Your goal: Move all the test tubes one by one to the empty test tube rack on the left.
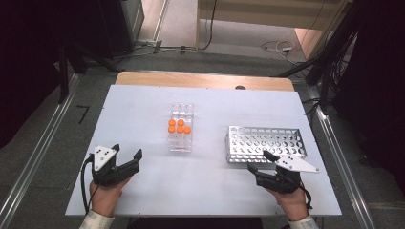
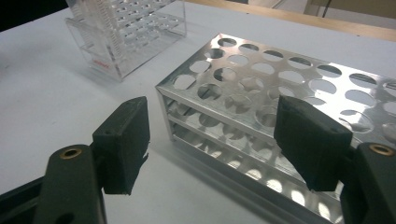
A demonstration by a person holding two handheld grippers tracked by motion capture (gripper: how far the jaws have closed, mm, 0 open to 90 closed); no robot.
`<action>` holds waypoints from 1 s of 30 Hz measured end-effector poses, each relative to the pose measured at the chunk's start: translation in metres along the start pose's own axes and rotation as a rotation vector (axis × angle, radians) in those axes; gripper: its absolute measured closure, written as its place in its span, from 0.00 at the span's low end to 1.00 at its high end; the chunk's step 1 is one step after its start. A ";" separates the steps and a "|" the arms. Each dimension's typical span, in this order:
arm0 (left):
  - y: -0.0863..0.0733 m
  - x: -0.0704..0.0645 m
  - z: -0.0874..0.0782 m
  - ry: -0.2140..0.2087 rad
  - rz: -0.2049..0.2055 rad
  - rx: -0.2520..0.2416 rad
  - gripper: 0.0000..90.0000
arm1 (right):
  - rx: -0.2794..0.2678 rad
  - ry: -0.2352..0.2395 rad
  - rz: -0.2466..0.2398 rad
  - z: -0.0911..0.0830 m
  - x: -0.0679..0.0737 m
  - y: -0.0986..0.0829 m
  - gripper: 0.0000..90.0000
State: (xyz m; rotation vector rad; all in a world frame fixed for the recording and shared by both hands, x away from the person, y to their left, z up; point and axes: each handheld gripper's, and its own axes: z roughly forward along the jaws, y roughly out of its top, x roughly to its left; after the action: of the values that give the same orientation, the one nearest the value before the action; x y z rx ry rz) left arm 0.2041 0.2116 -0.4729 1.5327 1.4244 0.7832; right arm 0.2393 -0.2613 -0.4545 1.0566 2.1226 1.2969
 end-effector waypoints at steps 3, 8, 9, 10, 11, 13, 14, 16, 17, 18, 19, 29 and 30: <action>-0.001 0.003 -0.001 0.005 -0.004 0.002 0.22 | -0.003 -0.014 0.013 -0.004 -0.005 -0.002 0.28; -0.003 0.007 -0.003 0.017 -0.009 0.008 0.21 | -0.003 -0.039 0.028 -0.009 -0.013 -0.005 0.28; -0.003 0.008 -0.003 0.017 -0.014 0.009 0.21 | -0.004 -0.043 0.029 -0.010 -0.014 -0.006 0.28; -0.004 0.009 -0.003 0.018 -0.014 0.011 0.21 | -0.007 -0.048 0.031 -0.011 -0.016 -0.006 0.28; -0.004 0.009 -0.003 0.019 -0.020 0.012 0.21 | -0.006 -0.054 0.034 -0.013 -0.018 -0.007 0.28; -0.004 0.011 -0.003 0.019 -0.025 0.012 0.20 | -0.006 -0.062 0.043 -0.015 -0.021 -0.009 0.28; -0.004 0.012 -0.003 0.021 -0.027 0.014 0.20 | -0.006 -0.068 0.046 -0.016 -0.023 -0.009 0.28; -0.005 0.013 -0.003 0.024 -0.031 0.014 0.20 | -0.007 -0.077 0.053 -0.018 -0.025 -0.011 0.28; -0.005 0.014 -0.003 0.024 -0.034 0.015 0.19 | -0.007 -0.082 0.054 -0.020 -0.027 -0.012 0.28; -0.005 0.015 -0.003 0.024 -0.039 0.017 0.18 | -0.007 -0.085 0.056 -0.021 -0.028 -0.013 0.28; -0.005 0.015 -0.004 0.027 -0.041 0.018 0.18 | -0.006 -0.090 0.057 -0.022 -0.030 -0.013 0.28; -0.008 0.025 -0.007 0.045 -0.066 0.010 0.16 | -0.005 -0.140 0.082 -0.034 -0.043 -0.022 0.28; -0.008 0.026 -0.007 0.045 -0.066 0.011 0.16 | -0.006 -0.147 0.084 -0.035 -0.044 -0.023 0.28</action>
State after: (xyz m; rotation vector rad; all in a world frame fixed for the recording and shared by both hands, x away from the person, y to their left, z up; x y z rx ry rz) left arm 0.1980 0.2377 -0.4805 1.4767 1.5073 0.7753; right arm 0.2335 -0.3215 -0.4599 1.2116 1.9836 1.2223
